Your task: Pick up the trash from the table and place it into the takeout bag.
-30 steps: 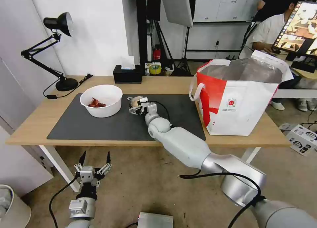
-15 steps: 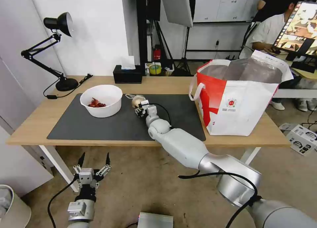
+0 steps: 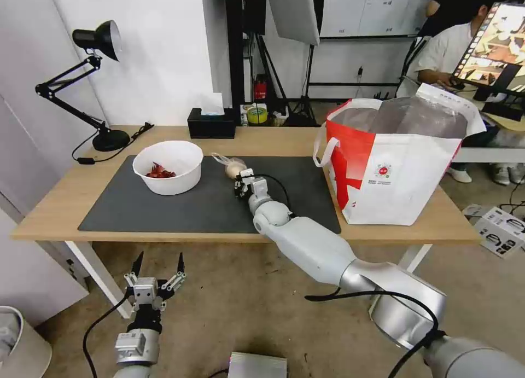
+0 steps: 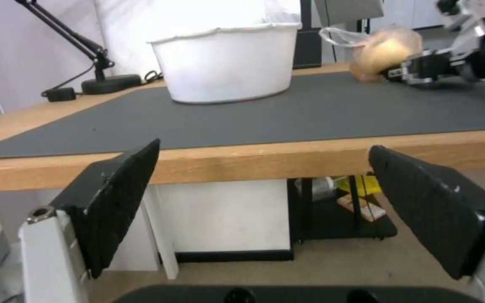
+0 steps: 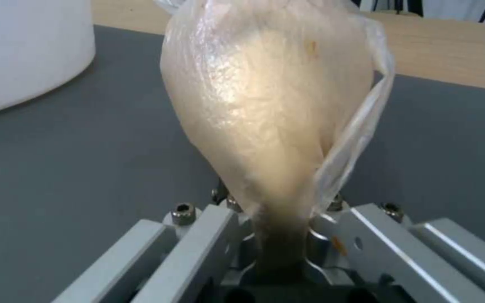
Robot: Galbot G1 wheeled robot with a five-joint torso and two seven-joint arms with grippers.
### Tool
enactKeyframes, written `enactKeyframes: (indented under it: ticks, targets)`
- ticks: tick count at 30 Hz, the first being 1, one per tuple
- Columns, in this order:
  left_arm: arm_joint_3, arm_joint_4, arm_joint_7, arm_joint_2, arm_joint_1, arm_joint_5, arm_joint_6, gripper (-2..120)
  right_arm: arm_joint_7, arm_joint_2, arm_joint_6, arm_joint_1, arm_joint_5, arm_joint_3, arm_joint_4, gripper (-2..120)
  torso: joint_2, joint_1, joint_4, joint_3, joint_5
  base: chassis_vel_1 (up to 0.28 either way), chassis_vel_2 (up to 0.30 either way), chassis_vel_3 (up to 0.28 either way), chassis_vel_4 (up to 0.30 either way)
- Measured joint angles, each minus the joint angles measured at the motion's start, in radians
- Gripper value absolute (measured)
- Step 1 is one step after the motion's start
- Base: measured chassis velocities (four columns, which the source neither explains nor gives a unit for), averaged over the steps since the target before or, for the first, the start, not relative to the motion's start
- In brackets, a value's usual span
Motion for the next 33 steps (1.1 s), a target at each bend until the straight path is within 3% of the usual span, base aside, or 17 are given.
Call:
enactKeyframes:
  ticks: [7,10,11,14,15,18,22,25,33]
  targets:
    - [-0.004,0.002,0.000,0.009,-0.002,0.001,-0.003,100,0.064,-0.100,-0.037,-0.050,0.006,0.024,0.187,7,0.000,0.000,-0.0001,0.000,0.0001,0.000,0.000,0.000,0.000]
    - [-0.005,0.005,0.001,0.015,-0.007,0.004,-0.006,100,0.118,-0.178,-0.071,-0.084,0.013,0.041,0.352,6,0.000,0.000,-0.0003,0.000,0.0001,0.000,0.000,0.000,0.000]
    - [-0.005,0.005,0.001,0.015,-0.007,0.004,-0.006,100,0.118,-0.178,-0.071,-0.084,0.013,0.041,0.352,6,0.000,0.000,-0.0003,0.000,0.0001,0.000,0.000,0.000,0.000]
    - [-0.005,0.012,0.002,0.019,-0.009,0.004,-0.007,100,0.166,-0.254,-0.125,-0.135,0.016,0.086,0.545,6,0.000,0.000,-0.0002,0.000,0.0000,0.000,0.000,0.000,0.000]
    - [-0.005,0.012,0.002,0.019,-0.009,0.004,-0.007,100,0.166,-0.254,-0.125,-0.135,0.016,0.086,0.545,6,0.000,0.000,-0.0002,0.000,0.0000,0.000,0.000,0.000,0.000]
    - [-0.005,0.019,0.002,0.019,-0.011,0.004,-0.009,100,0.200,-0.315,-0.171,-0.196,0.023,0.138,0.697,6,0.000,0.000,-0.0001,0.000,0.0001,0.000,0.000,0.000,0.000]
    - [-0.005,0.021,0.003,0.019,-0.011,0.005,-0.010,100,0.215,-0.358,-0.194,-0.248,0.024,0.181,0.800,6,0.000,0.000,-0.0001,0.000,0.0001,0.000,0.000,0.000,0.000]
    - [-0.001,0.028,0.003,0.017,-0.016,0.006,-0.011,100,0.224,-0.415,-0.220,-0.354,0.018,0.283,0.967,6,0.000,0.000,-0.0003,0.000,0.0002,0.000,0.000,0.000,0.000]
    - [0.008,0.032,0.004,0.015,-0.017,0.012,-0.012,100,0.233,-0.446,-0.240,-0.426,0.014,0.426,1.123,6,0.000,0.000,-0.0002,0.000,0.0000,0.000,0.000,0.000,0.000]
